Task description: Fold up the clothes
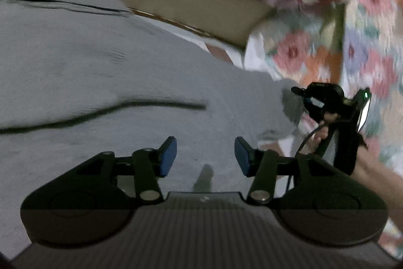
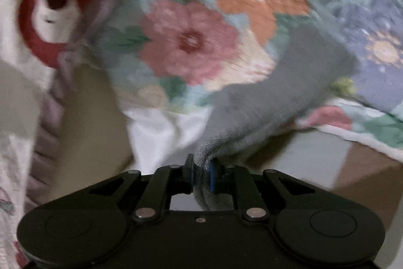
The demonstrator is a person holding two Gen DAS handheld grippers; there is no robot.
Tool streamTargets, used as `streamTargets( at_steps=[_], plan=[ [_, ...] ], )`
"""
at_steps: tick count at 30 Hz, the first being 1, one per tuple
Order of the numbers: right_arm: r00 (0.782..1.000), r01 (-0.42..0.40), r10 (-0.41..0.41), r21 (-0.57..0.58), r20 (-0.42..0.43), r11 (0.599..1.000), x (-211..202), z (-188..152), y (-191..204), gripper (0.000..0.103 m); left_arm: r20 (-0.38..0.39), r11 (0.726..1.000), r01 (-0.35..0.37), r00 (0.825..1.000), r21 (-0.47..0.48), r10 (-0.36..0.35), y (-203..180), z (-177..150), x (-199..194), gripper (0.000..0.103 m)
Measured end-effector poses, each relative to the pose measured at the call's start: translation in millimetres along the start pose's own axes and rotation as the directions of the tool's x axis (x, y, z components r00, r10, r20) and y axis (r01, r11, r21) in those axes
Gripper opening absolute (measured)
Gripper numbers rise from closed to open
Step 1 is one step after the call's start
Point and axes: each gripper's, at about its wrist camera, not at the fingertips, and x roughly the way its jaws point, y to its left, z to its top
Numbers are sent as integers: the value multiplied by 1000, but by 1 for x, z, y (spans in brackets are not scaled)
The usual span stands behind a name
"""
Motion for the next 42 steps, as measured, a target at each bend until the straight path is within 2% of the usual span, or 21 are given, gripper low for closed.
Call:
streamTargets(
  at_steps=[3,5,6,7,9,11,13,15,19,22,25,27,29,32,33,35,37,38,39,41,42],
  plan=[
    [991,-134,134,-9,-30,991,-16,-11,44,14,40,1000,-13,999,13,12,6,6,-18,50],
    [977,-205,195,-131,-82,970,-30,-26,89,14,76,998,-70,995,4,69,17,12,-31,50],
    [967,-250,231,-225,-105,942,-40,-37,115,14,95,995,-100,991,-2,100,23,16,-38,51],
    [950,-309,278,-289,-143,906,-50,-51,136,14,113,992,-129,985,-9,130,29,19,-45,52],
    [898,-432,355,-372,-259,821,-65,-83,172,14,128,982,-188,973,-32,191,44,22,-54,52],
    [843,-518,346,-449,-411,729,-74,-120,196,16,126,976,-209,968,-60,215,58,19,-63,52],
    [846,-510,259,-569,-465,645,-87,-156,202,30,129,973,-213,966,-86,223,69,15,-71,52],
    [878,-460,182,-676,-443,575,-100,-182,194,41,129,976,-197,970,-90,207,74,7,-77,53],
    [944,-320,78,-833,-321,451,-123,-202,158,48,108,975,-219,969,-30,221,68,-5,-69,53],
    [972,-208,2,-857,-235,472,-136,-191,125,49,102,977,-211,973,44,206,49,-9,-56,57],
    [981,-124,-65,-843,-185,523,-145,-175,96,51,92,973,-213,975,87,205,25,-7,-32,66],
    [974,-130,-74,-792,-215,596,-150,-164,76,52,83,970,-218,974,103,210,7,-5,-10,66],
    [963,-159,-54,-715,-265,681,-150,-157,63,52,82,946,-320,946,59,315,-7,0,18,66],
    [946,-196,-12,-603,-324,773,-141,-153,57,52,78,925,-380,923,25,377,-12,8,43,67],
    [945,-198,-7,-586,-327,786,-138,-154,59,52,75,919,-394,917,19,392,-12,11,50,71],
    [941,-212,4,-582,-338,785,-133,-160,64,54,40,910,-406,914,82,404,-12,16,64,83],
    [946,-197,-14,-606,-325,771,-126,-165,70,57,14,878,-428,900,214,436,-18,19,80,98],
    [949,-186,-25,-618,-316,764,-123,-168,72,58,-3,847,-437,888,302,459,-24,19,90,100],
    [951,-175,-36,-631,-306,756,-119,-171,75,58,-2,830,-437,885,346,466,-27,19,93,101],
    [956,-152,-52,-641,-288,753,-113,-174,79,58,-27,853,-402,900,332,435,-21,28,90,85],
    [959,-139,-57,-632,-279,762,-110,-173,78,58,-36,858,-385,906,340,421,-20,33,85,50]
  ],
)
